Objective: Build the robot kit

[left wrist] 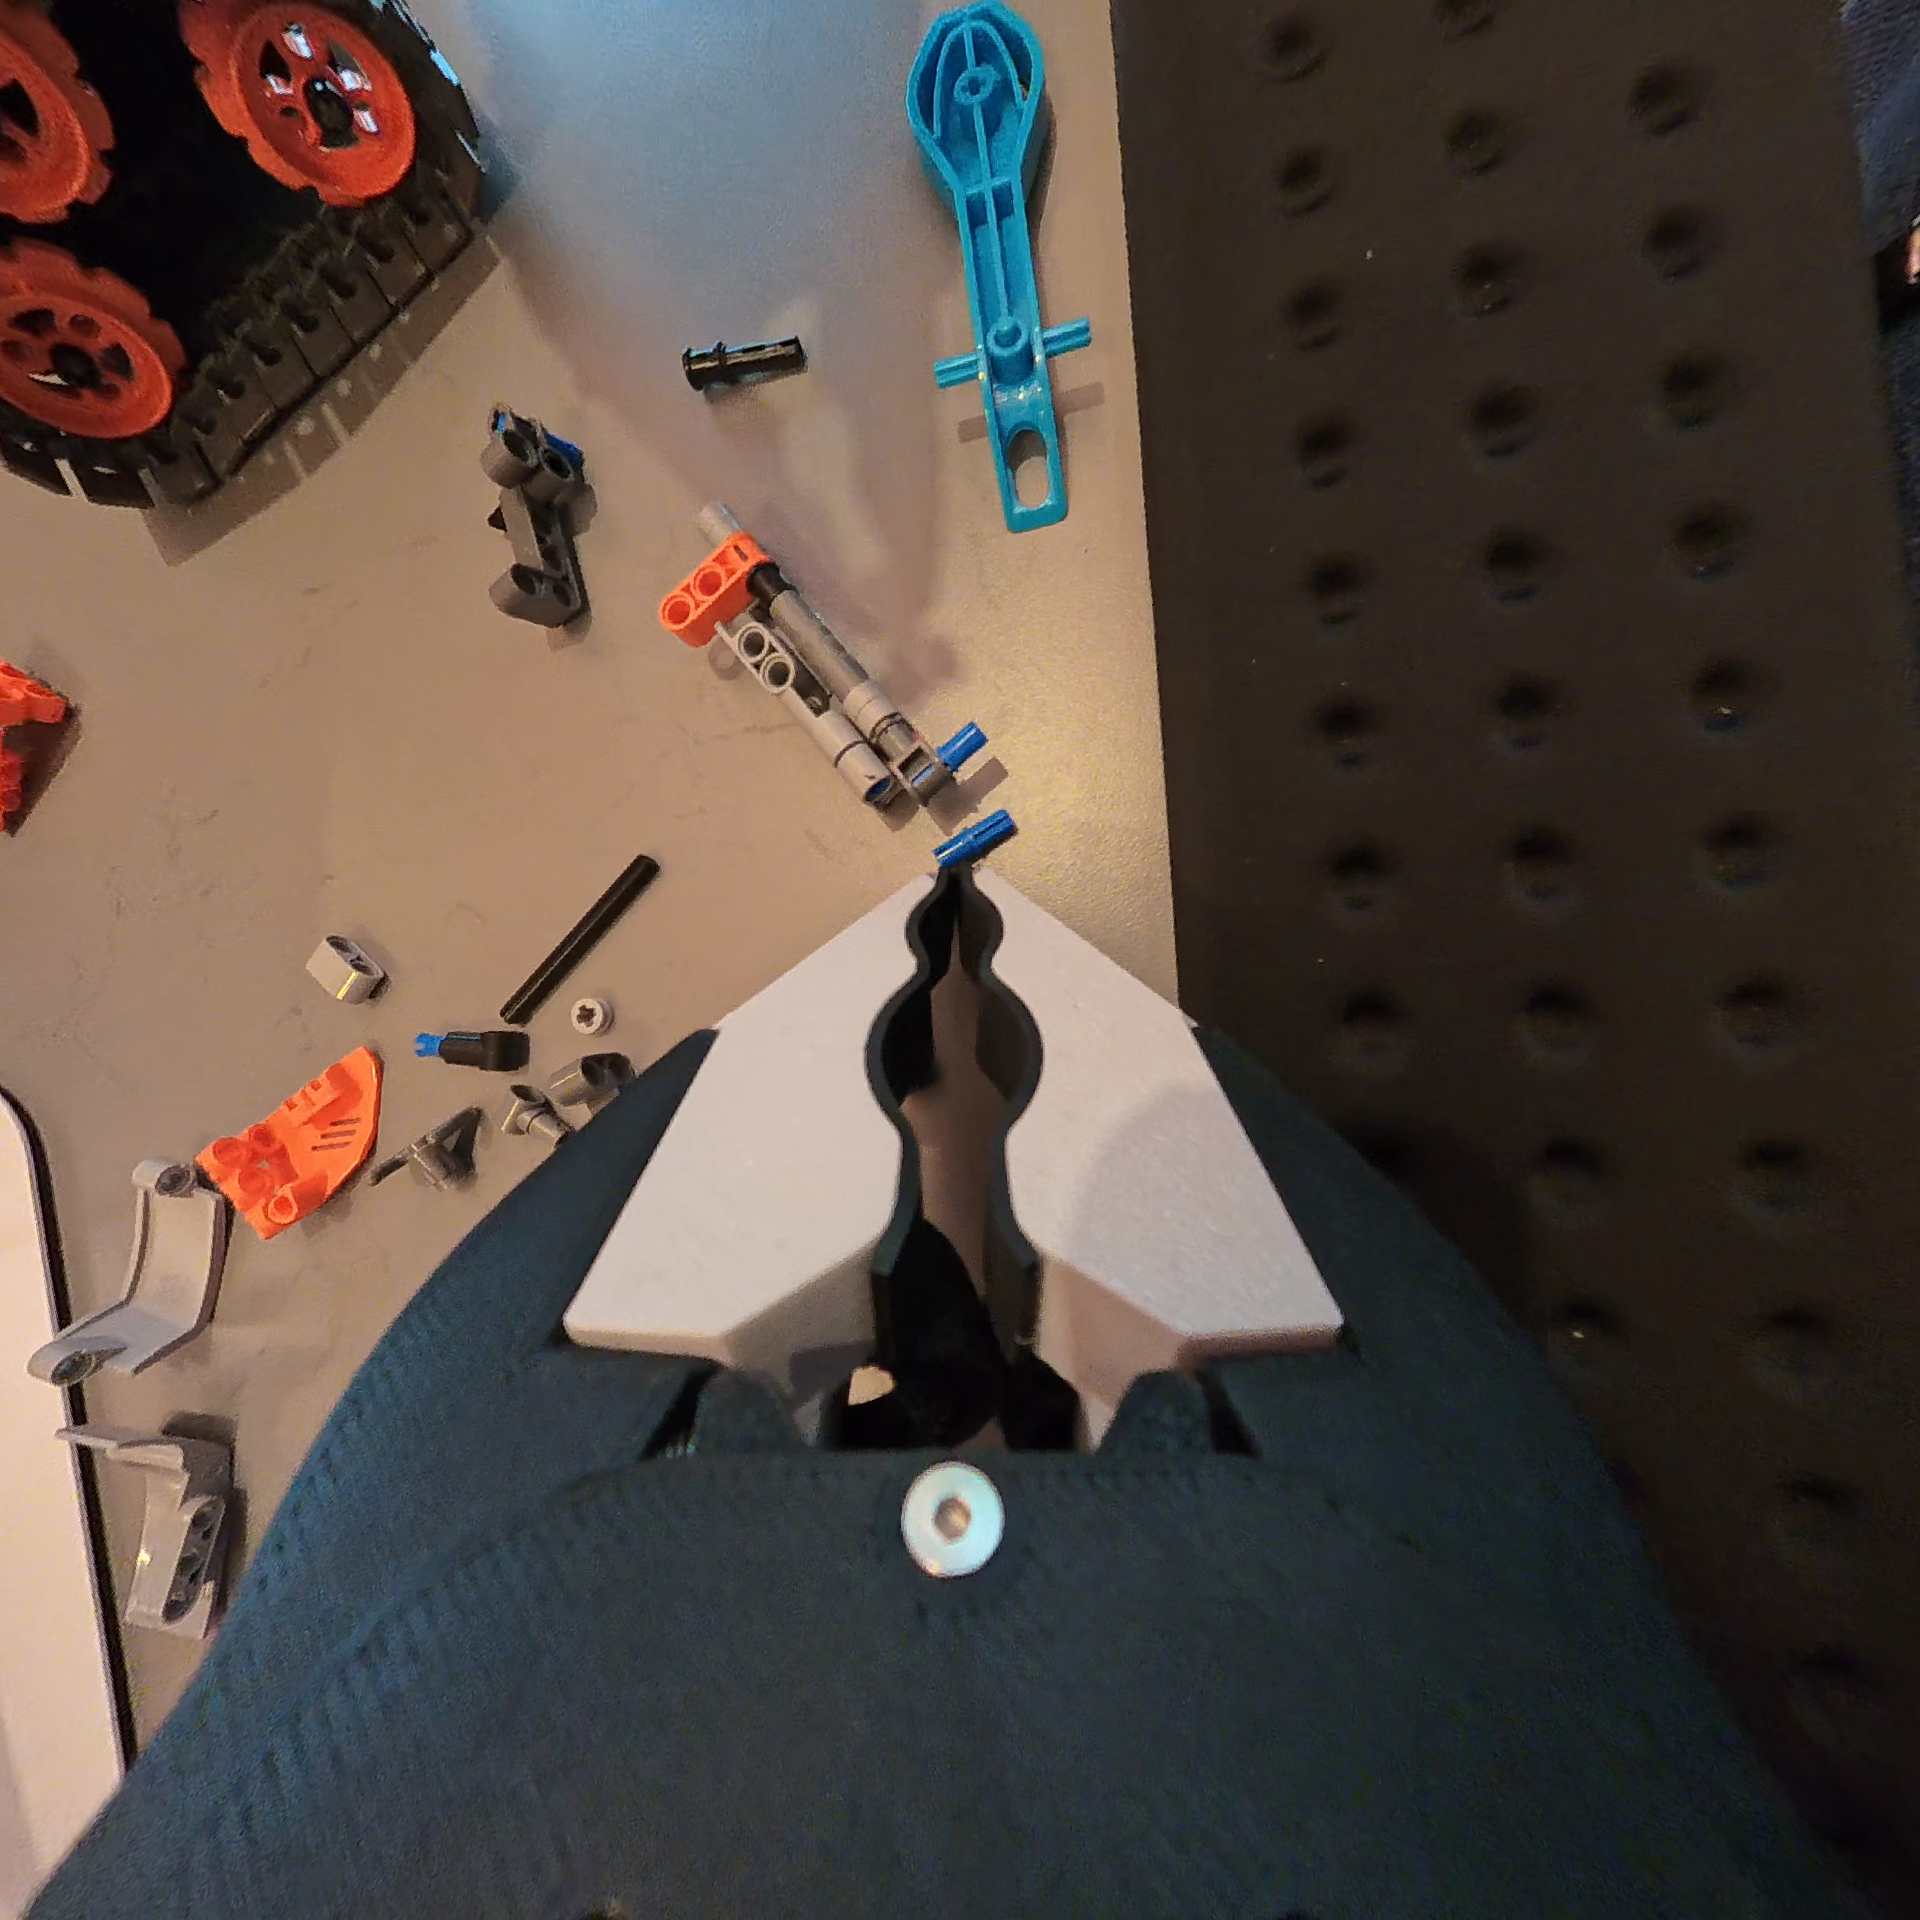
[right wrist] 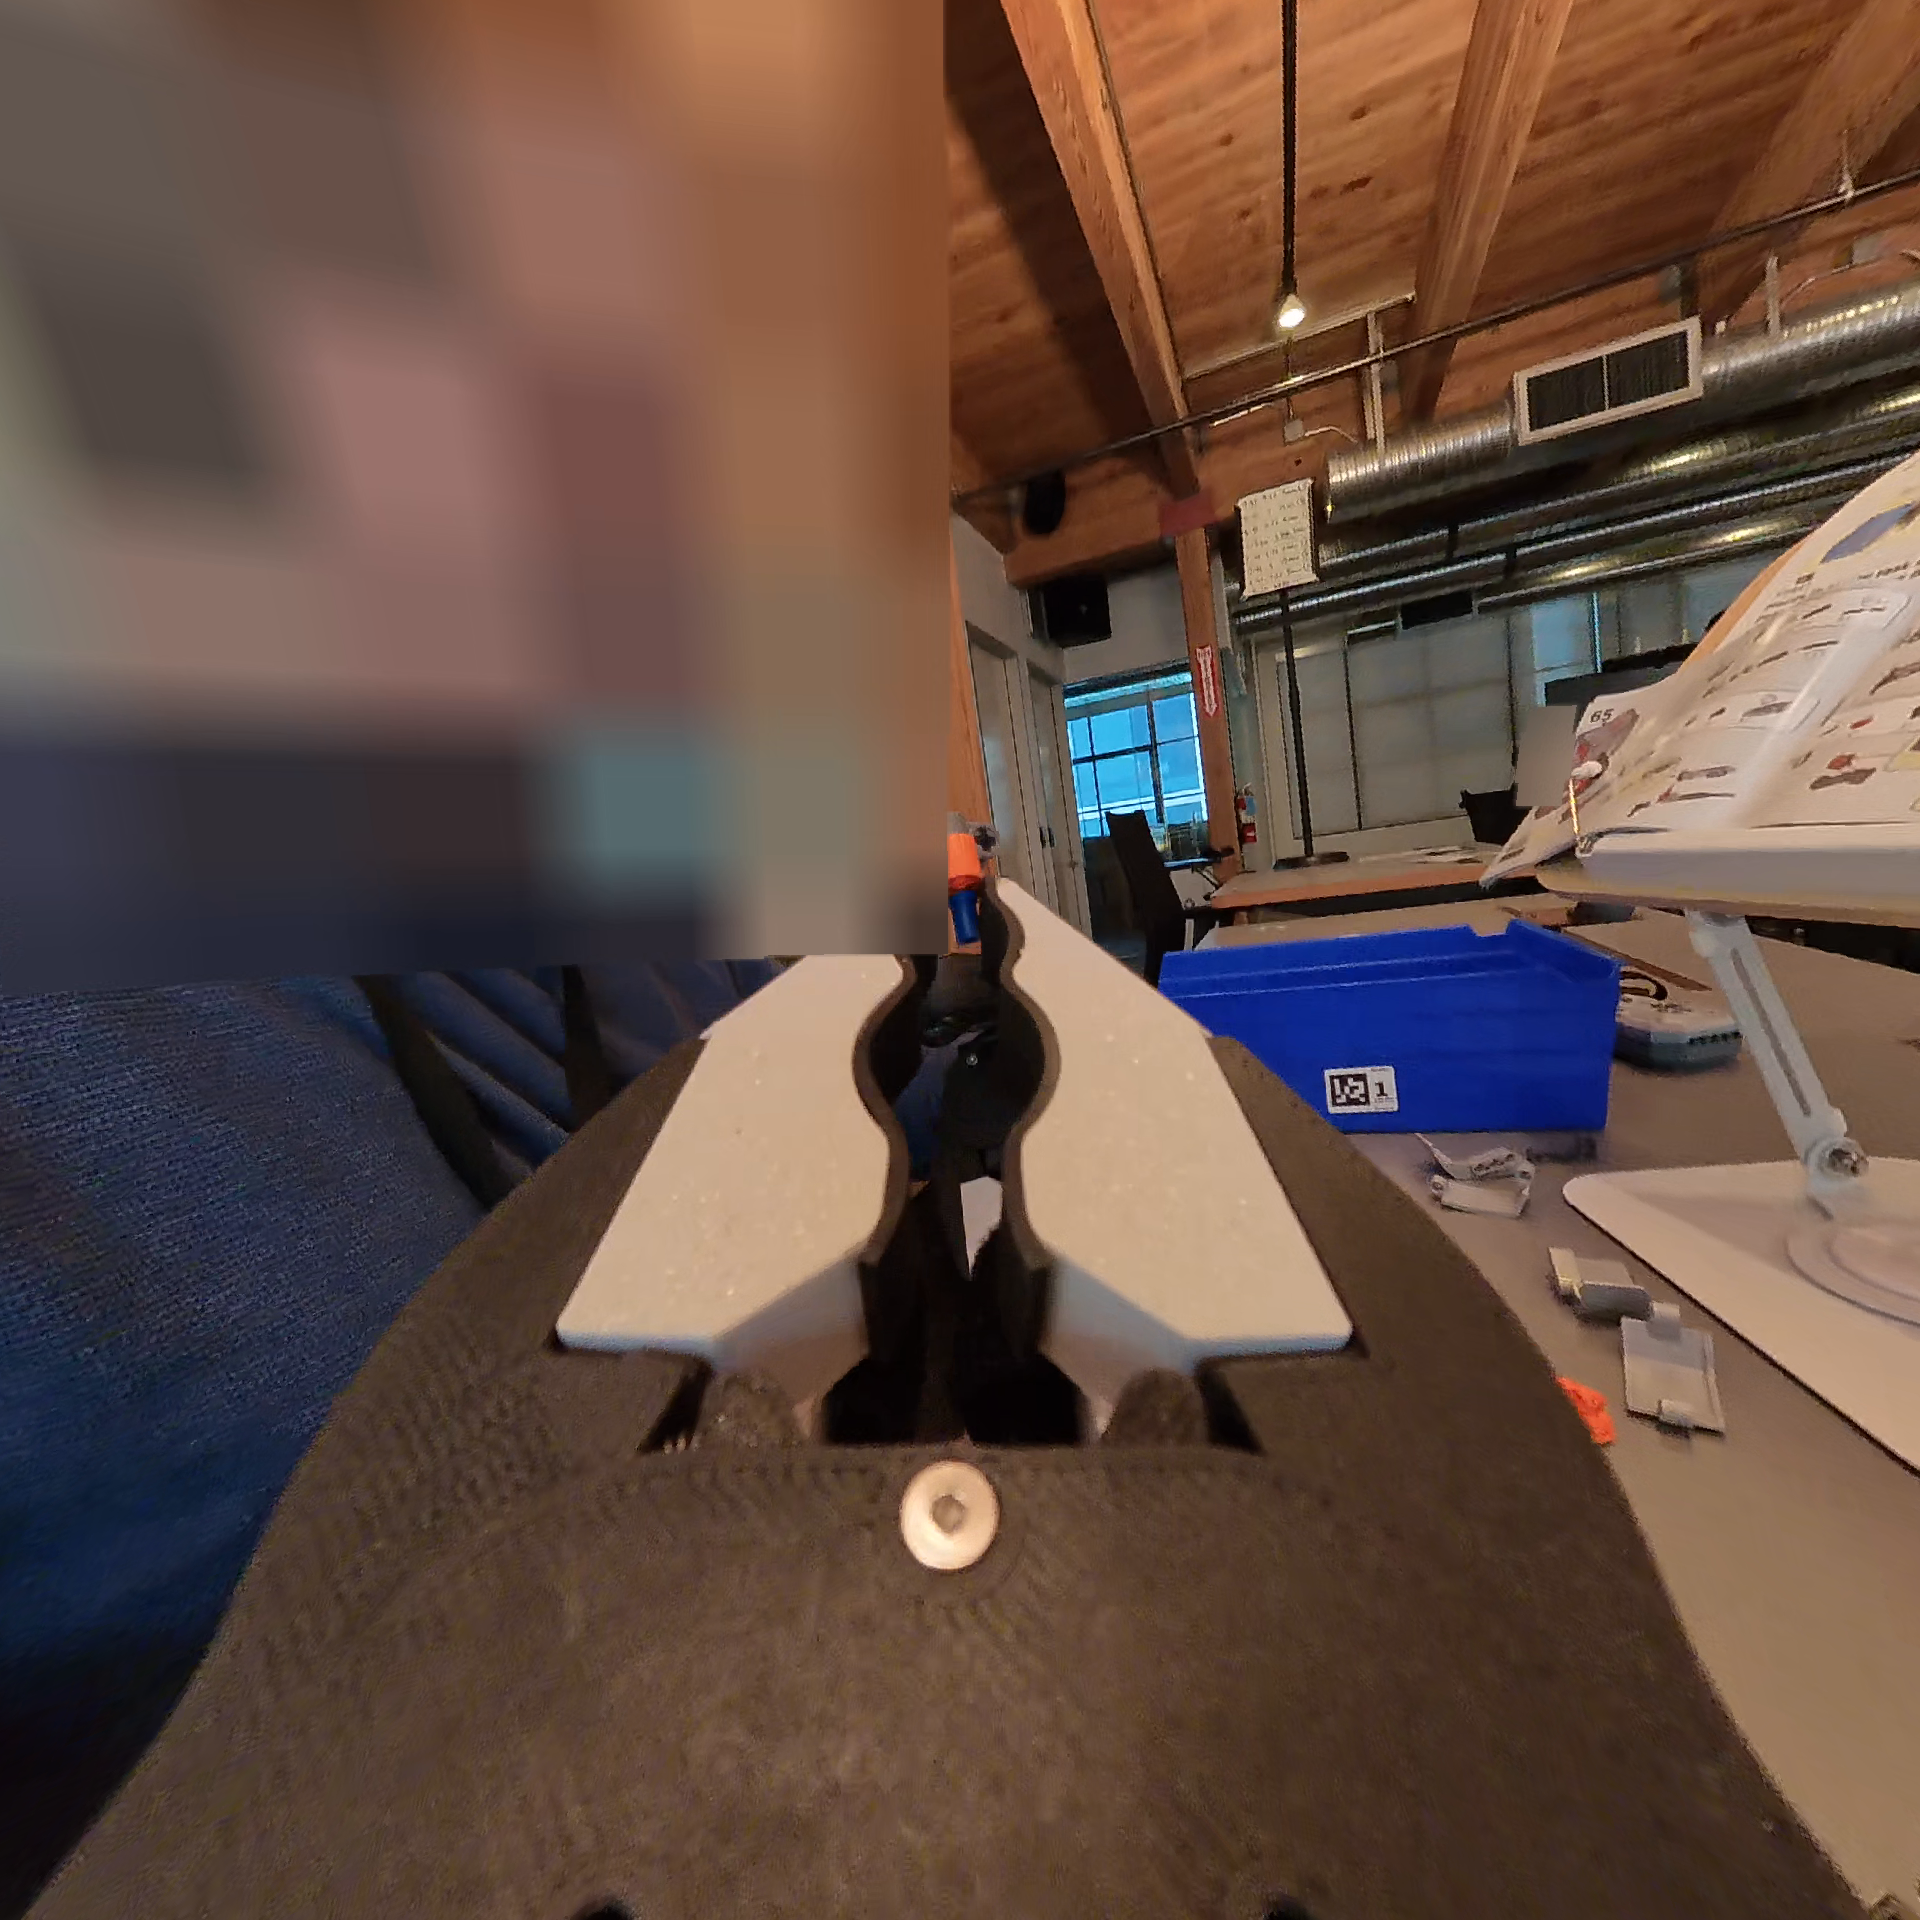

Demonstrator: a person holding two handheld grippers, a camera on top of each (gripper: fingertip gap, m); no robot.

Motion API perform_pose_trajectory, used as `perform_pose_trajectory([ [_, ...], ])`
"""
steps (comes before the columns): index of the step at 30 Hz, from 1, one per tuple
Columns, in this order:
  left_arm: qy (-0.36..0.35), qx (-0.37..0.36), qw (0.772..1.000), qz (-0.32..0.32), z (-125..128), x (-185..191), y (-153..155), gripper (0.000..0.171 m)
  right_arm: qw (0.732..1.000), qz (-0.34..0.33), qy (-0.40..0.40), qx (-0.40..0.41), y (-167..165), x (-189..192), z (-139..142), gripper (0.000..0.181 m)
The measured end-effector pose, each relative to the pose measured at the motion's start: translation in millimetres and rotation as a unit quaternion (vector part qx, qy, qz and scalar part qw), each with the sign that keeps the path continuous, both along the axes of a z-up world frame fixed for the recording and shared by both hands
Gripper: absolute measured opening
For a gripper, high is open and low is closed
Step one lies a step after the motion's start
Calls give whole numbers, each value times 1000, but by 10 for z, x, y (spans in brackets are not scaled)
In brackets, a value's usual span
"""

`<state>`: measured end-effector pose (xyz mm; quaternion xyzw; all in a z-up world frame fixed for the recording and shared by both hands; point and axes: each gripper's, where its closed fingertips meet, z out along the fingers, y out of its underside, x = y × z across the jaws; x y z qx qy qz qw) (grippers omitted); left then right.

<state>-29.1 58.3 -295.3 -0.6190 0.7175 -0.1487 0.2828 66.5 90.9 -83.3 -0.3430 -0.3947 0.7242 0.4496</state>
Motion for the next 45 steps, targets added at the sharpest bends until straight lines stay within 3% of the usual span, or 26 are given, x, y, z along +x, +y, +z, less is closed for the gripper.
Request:
perform_pose_trajectory([
  [7, 0, -2, 1000, 2, 1, -59, 38, 0, 1000, -3, -12, 4, -6, -40, -34, 4],
  [13, -1, 7, 1000, 13, 24, -157, 153, 12, 999, -7, -40, 18, -30, -100, -117, 4],
  [22, -7, 6, 999, -41, 31, 9, -3, 18, 996, -9, -78, 35, -63, -192, -238, 5],
  [28, -4, -2, 998, -62, 8, 72, -66, 7, 995, -7, -89, 39, -81, -223, -273, 5],
  [38, -25, 6, 1000, -14, 16, 96, -17, 2, 992, -19, -117, 45, -71, -281, -349, 4],
  [45, -103, 2, 994, 46, 281, 43, 31, 2, 985, -47, -152, 65, -96, -375, -441, 4],
])
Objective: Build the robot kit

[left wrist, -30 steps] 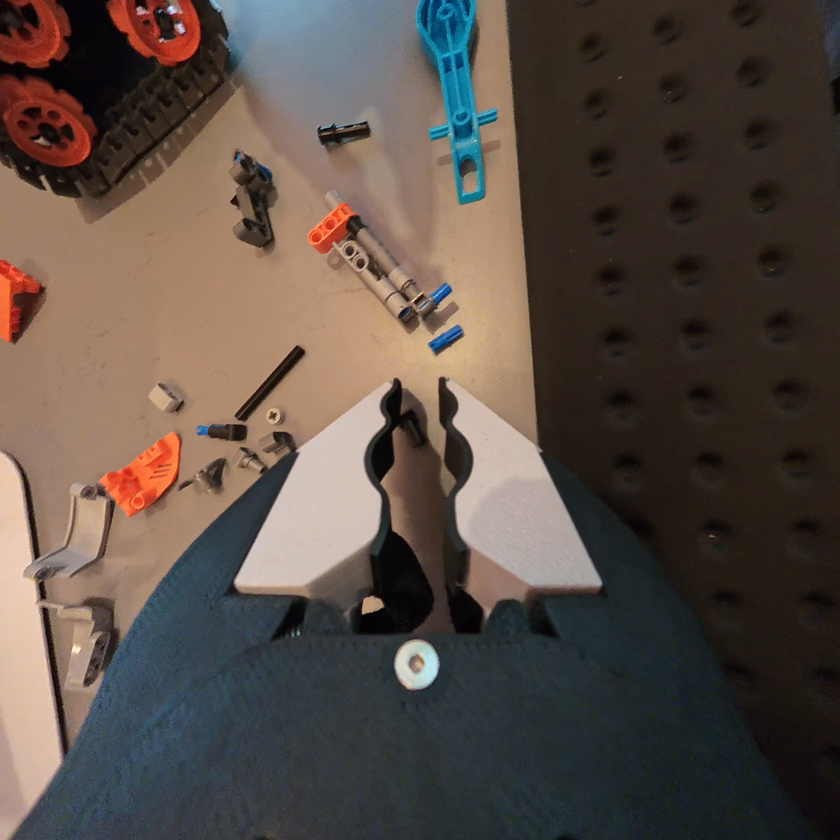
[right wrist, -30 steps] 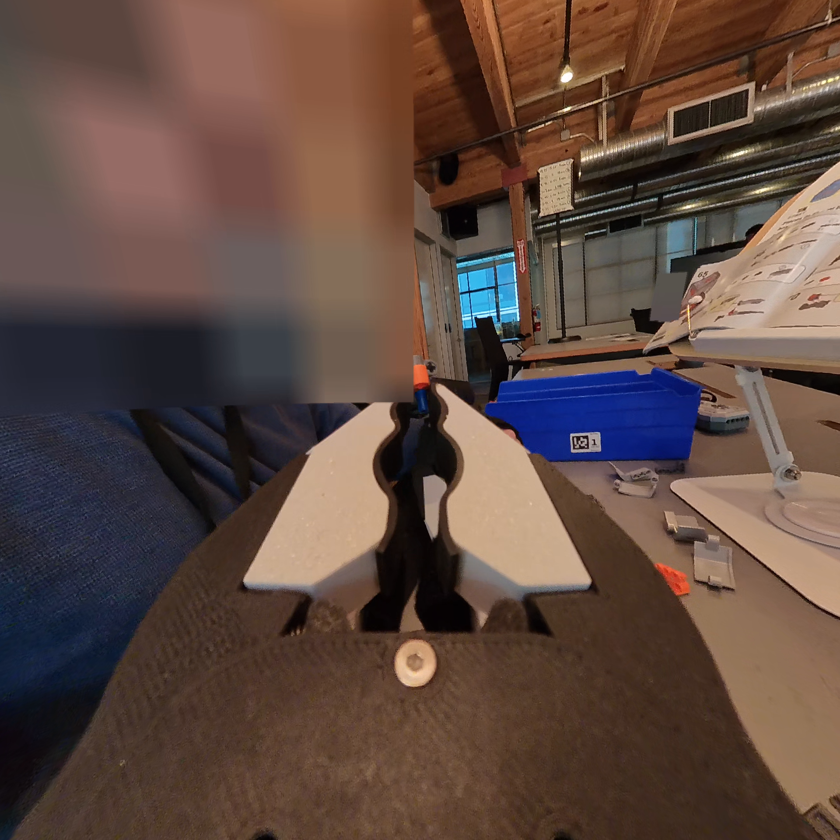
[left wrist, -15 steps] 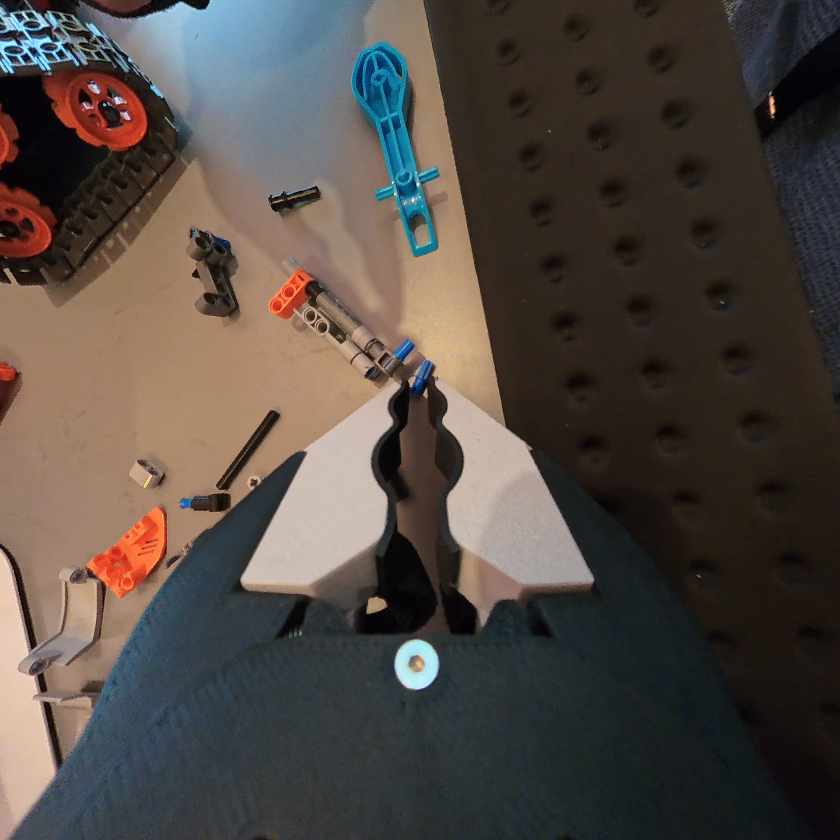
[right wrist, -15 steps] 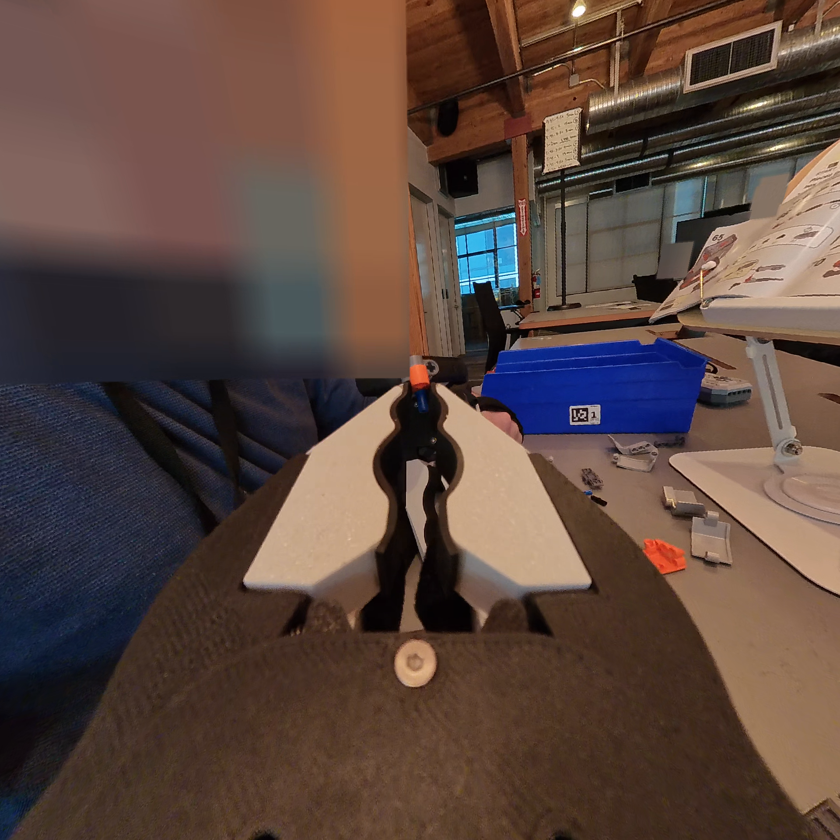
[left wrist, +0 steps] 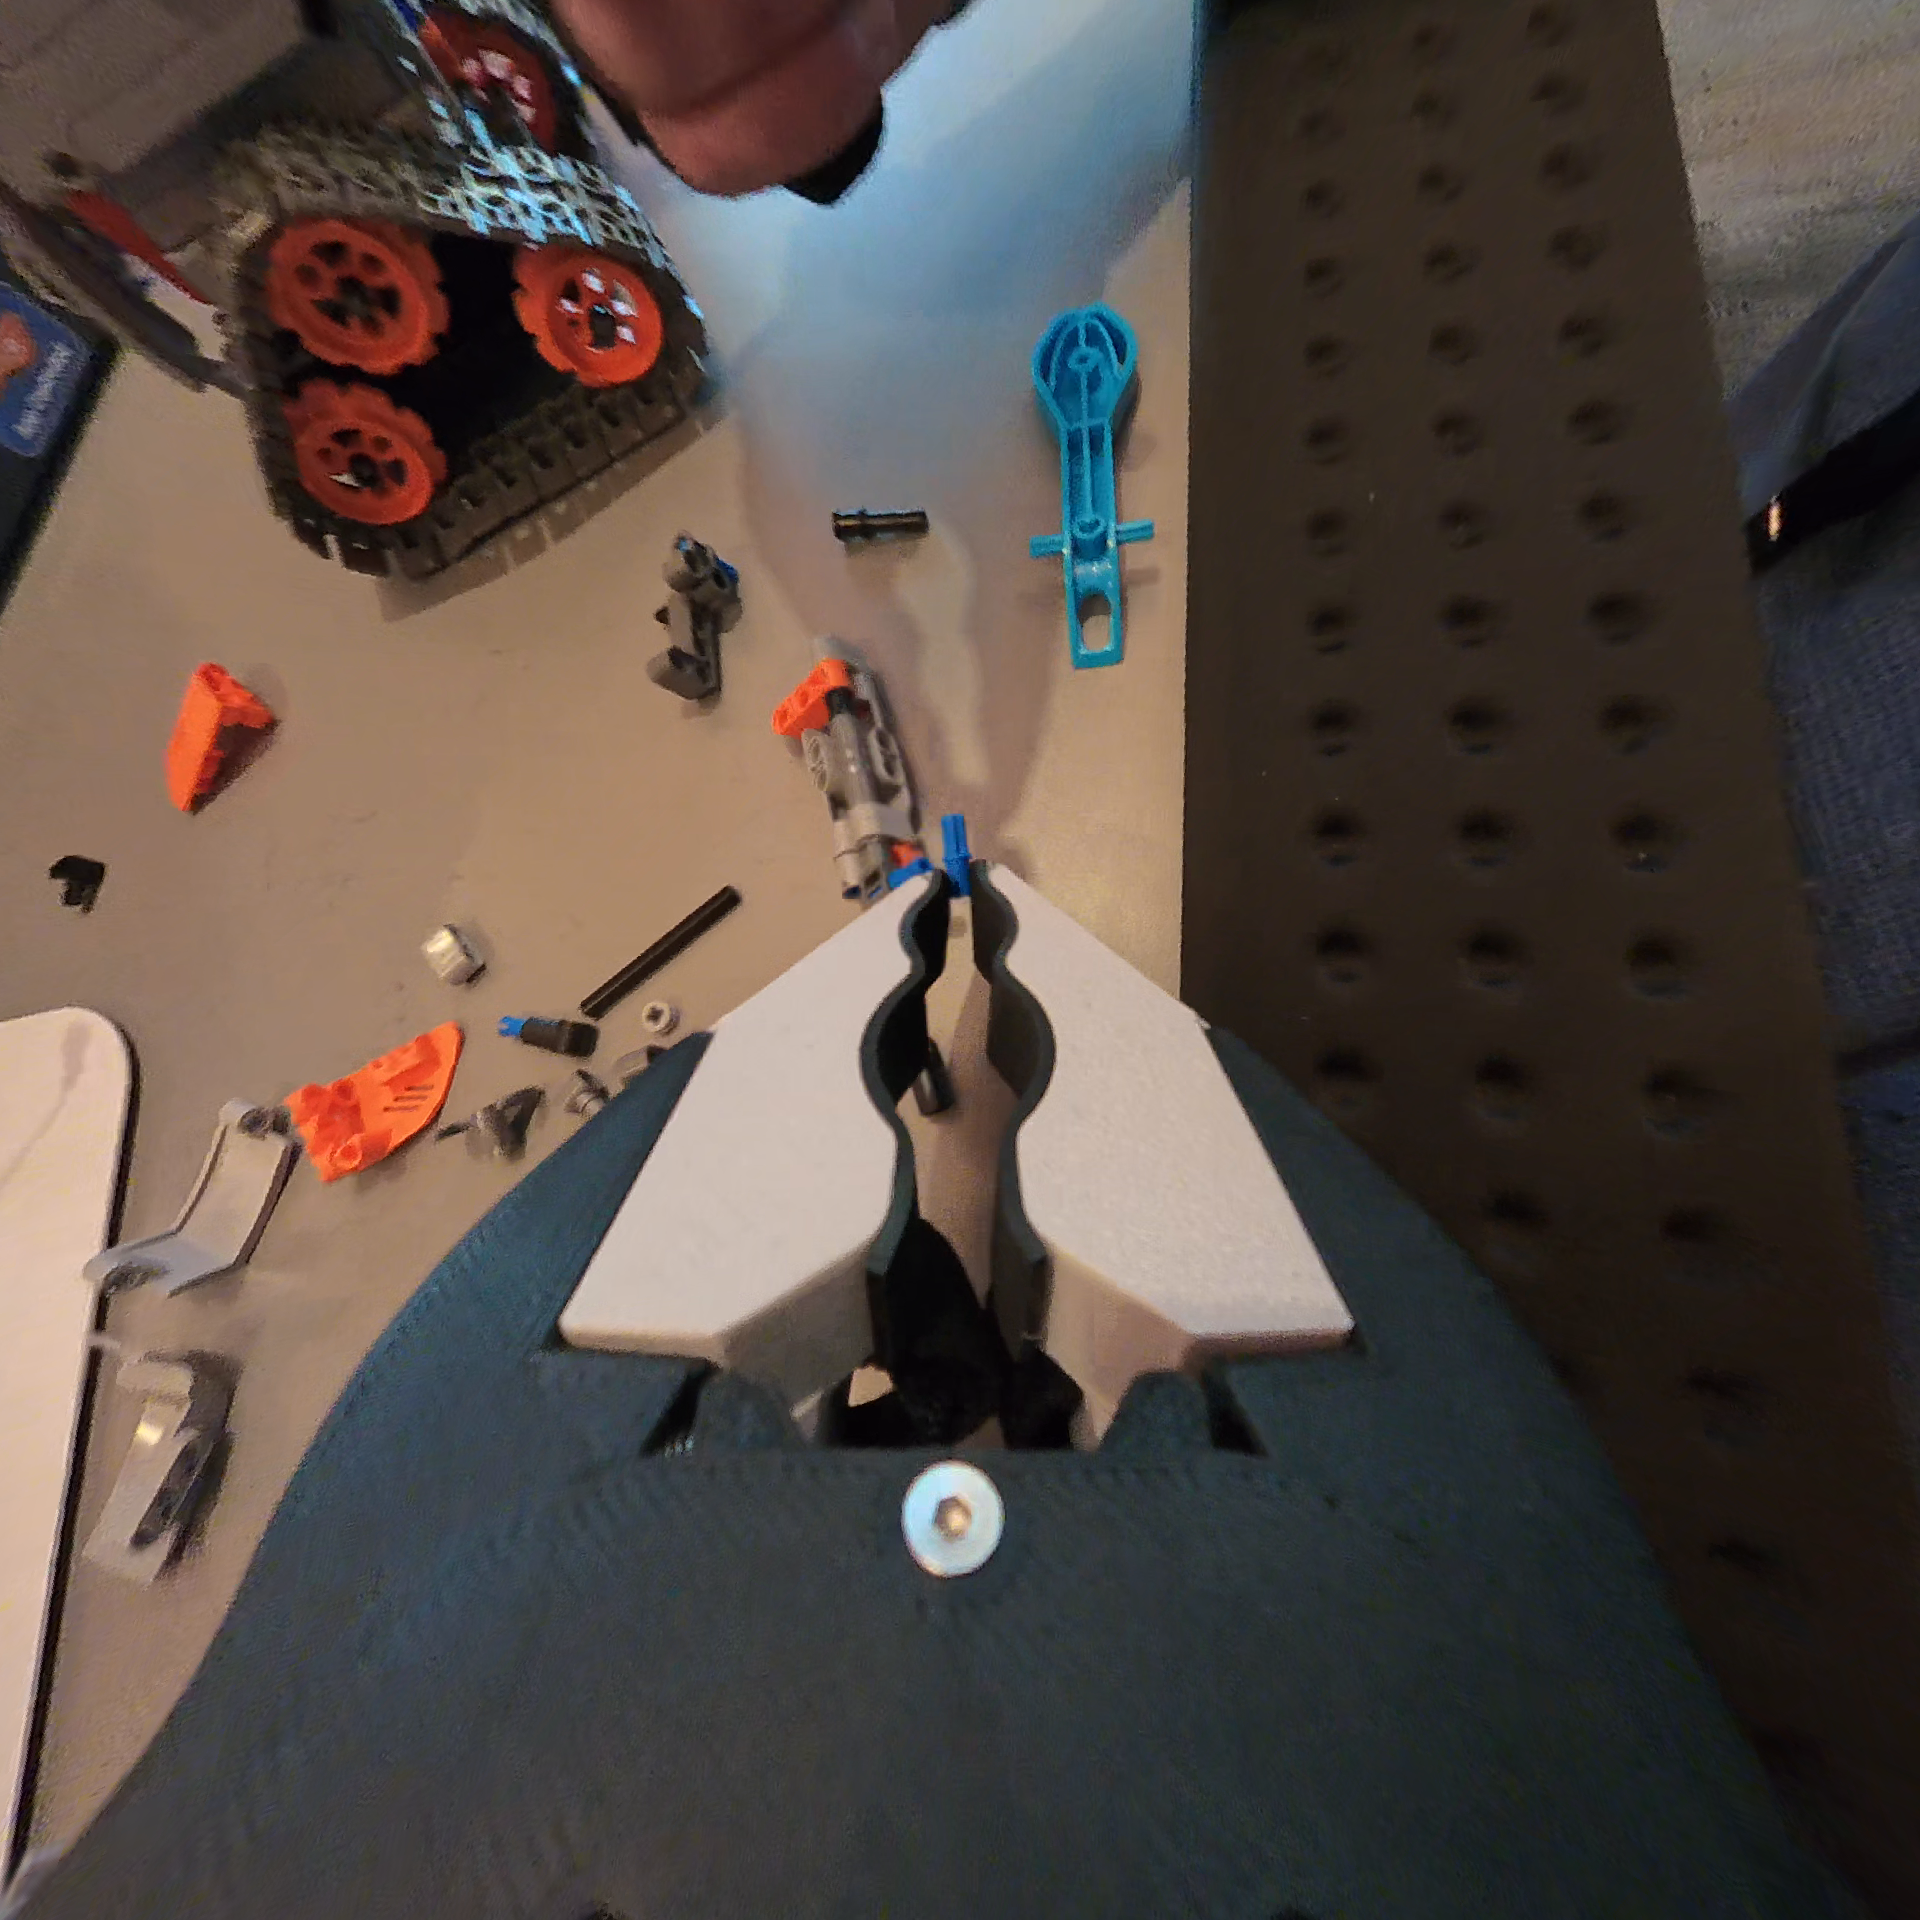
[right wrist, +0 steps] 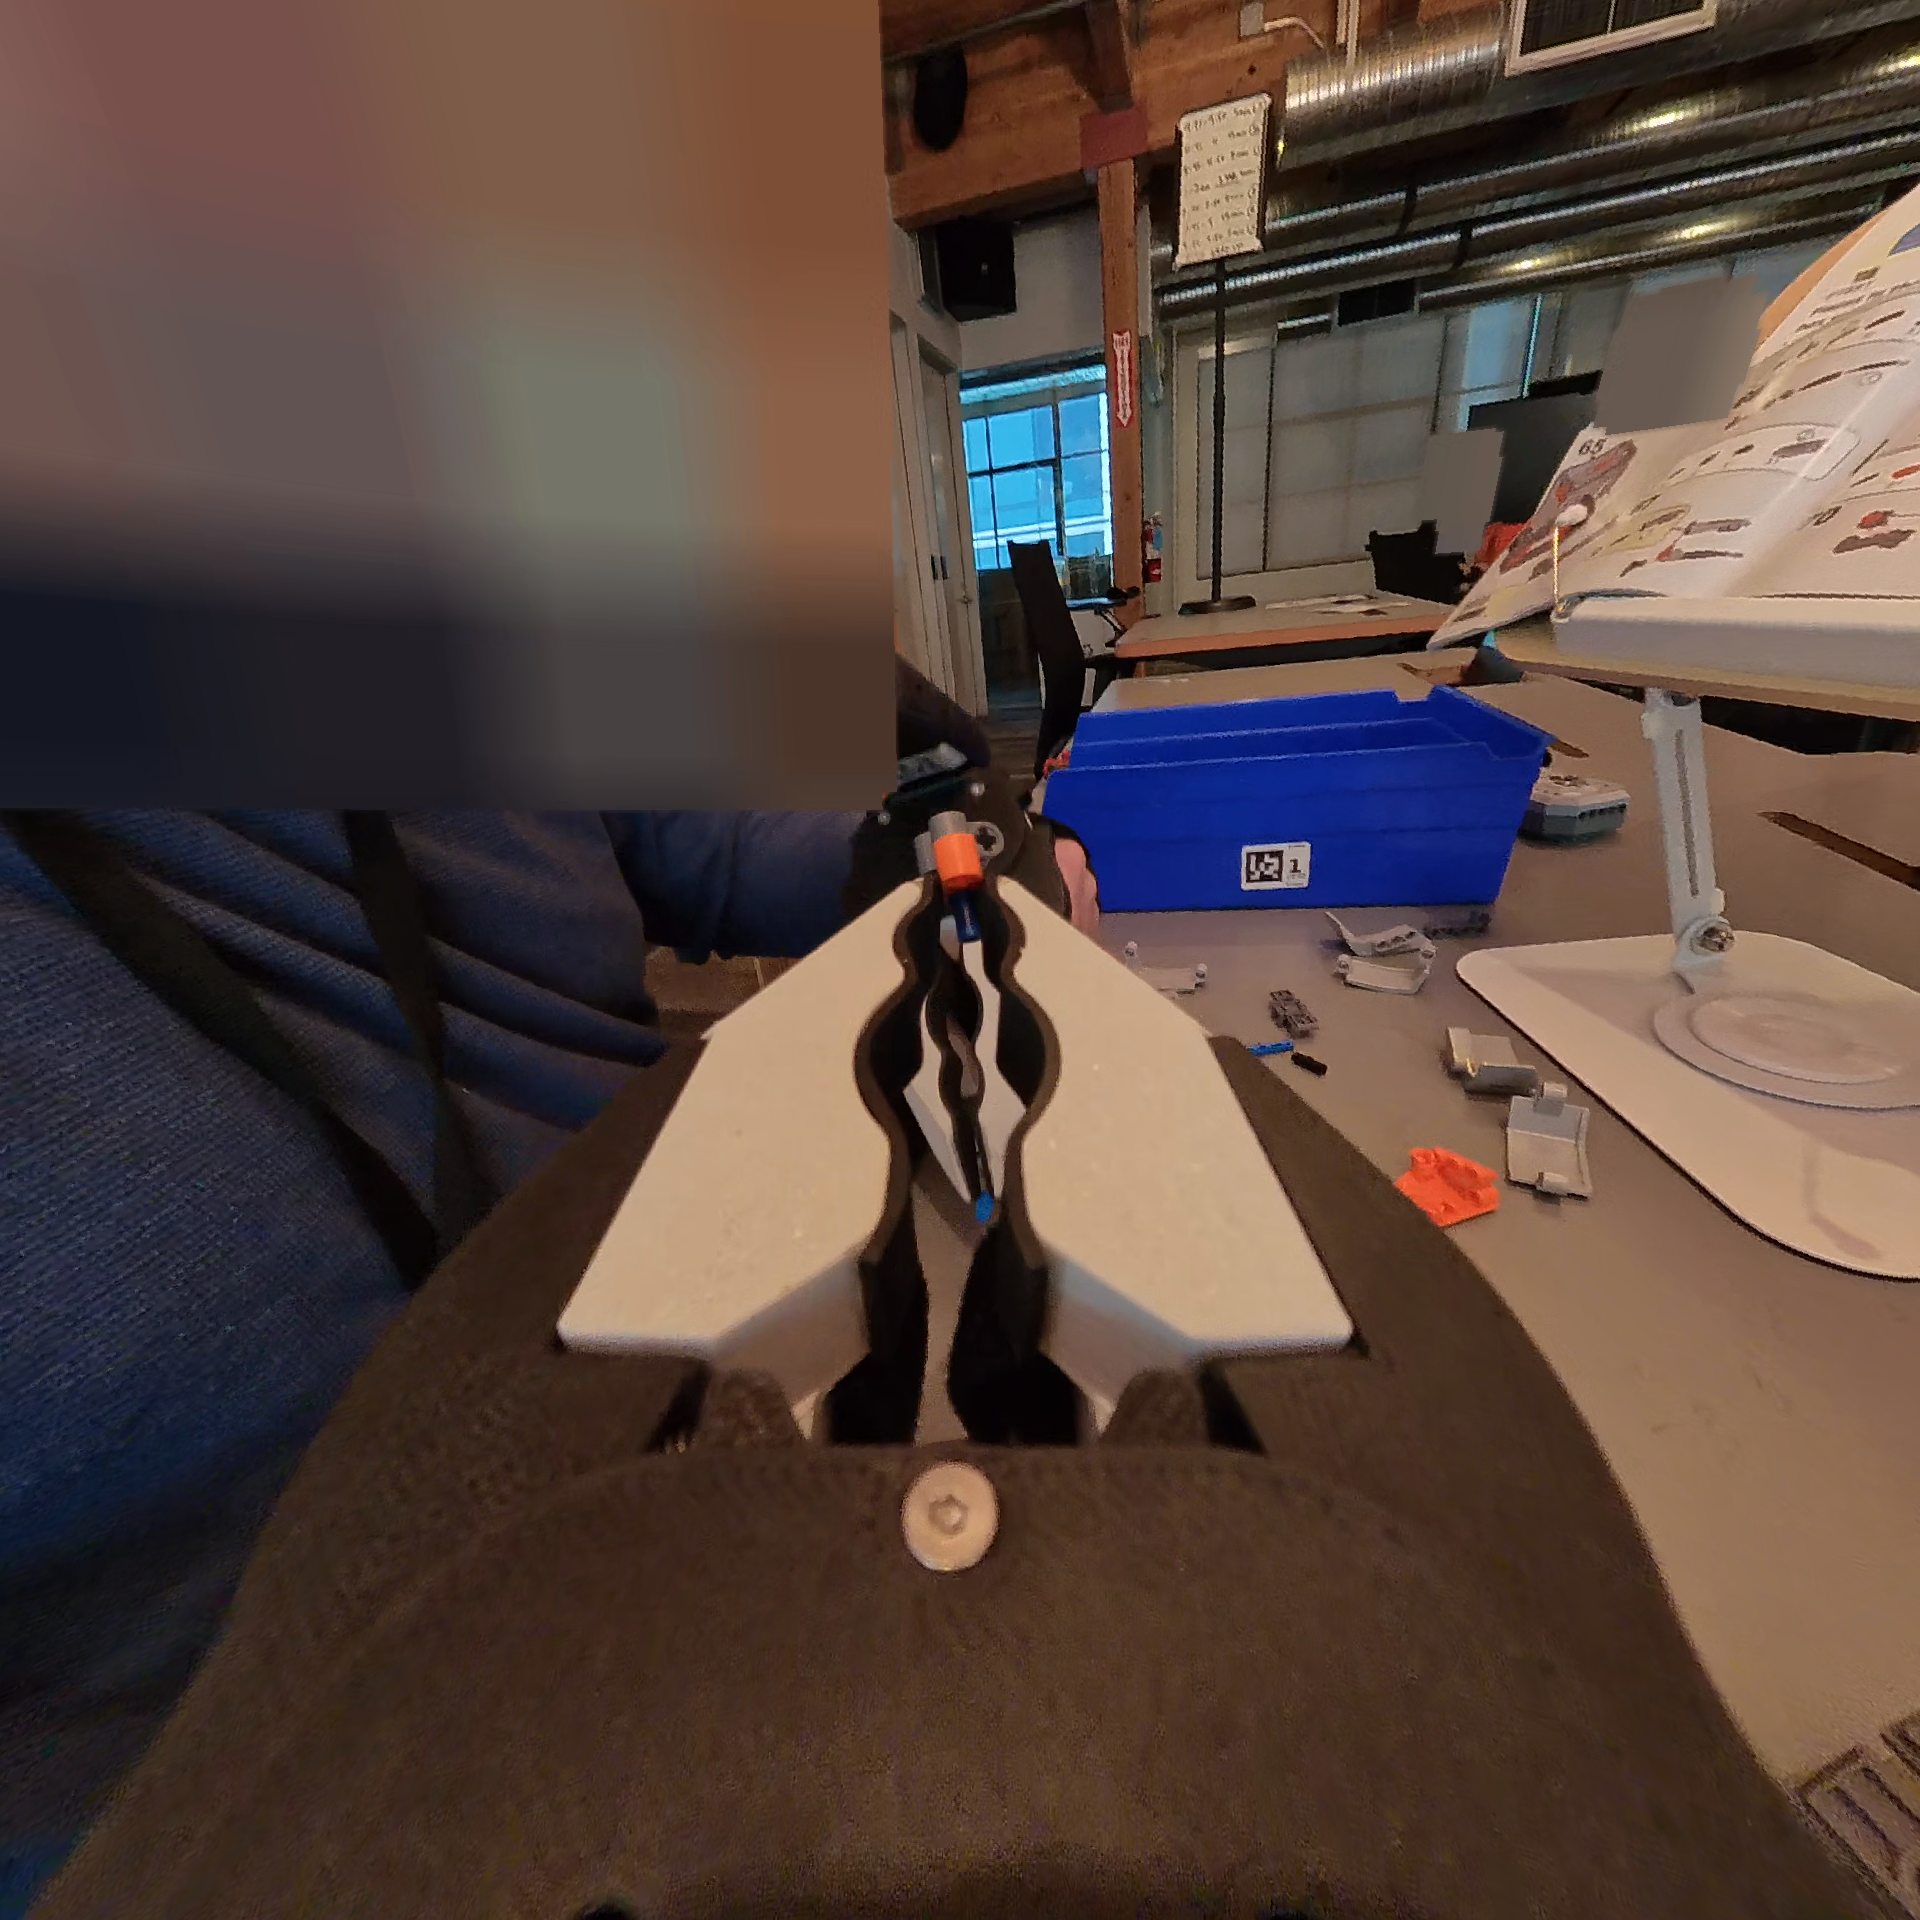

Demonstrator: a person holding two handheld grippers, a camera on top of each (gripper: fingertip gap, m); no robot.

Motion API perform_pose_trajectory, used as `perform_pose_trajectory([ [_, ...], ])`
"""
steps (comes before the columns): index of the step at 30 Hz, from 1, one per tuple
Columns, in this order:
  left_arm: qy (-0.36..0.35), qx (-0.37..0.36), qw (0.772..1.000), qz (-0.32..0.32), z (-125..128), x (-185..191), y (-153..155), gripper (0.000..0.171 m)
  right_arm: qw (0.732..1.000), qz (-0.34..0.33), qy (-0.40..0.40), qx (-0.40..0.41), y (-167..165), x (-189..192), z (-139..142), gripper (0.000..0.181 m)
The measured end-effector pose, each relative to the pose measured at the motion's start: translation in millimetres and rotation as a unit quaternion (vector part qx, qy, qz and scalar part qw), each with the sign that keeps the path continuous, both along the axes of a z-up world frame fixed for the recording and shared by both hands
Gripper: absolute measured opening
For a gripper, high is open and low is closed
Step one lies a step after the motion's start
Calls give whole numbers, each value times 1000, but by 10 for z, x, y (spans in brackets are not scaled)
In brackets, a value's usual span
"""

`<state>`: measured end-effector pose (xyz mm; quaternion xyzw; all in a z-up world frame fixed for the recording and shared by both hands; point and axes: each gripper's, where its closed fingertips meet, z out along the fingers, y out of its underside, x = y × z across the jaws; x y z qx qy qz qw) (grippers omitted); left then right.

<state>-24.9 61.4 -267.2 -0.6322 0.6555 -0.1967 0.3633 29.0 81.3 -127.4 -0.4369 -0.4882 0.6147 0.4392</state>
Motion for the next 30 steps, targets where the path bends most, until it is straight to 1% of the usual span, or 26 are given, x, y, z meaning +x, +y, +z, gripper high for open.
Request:
perform_pose_trajectory([
  [4, -48, 6, 998, 28, 183, -45, 23, 2, 1000, -3, -24, 10, -66, -103, -105, 4],
  [7, -111, 14, 992, 51, 434, 0, 54, 1, 1000, 3, -29, 10, -115, -161, -139, 4],
  [10, -150, 45, 986, 64, 646, 41, 87, 1, 999, 7, -31, 20, -166, -203, -162, 4],
  [13, -175, 76, 979, 69, 799, 73, 97, 1, 999, 7, -37, 31, -190, -229, -193, 4],
  [15, -173, 112, 976, 74, 855, 75, 120, 1, 999, 2, -36, 37, -190, -234, -193, 4],
  [16, -179, 117, 974, 76, 887, 82, 117, 1, 999, 1, -36, 39, -189, -235, -191, 4],
  [23, -224, 116, 965, 76, 1055, 163, 62, 1, 998, -5, -36, 46, -179, -248, -215, 4],
  [30, -248, 114, 959, 79, 1135, 178, 60, 1, 998, -11, -25, 54, -175, -237, -181, 4],
])
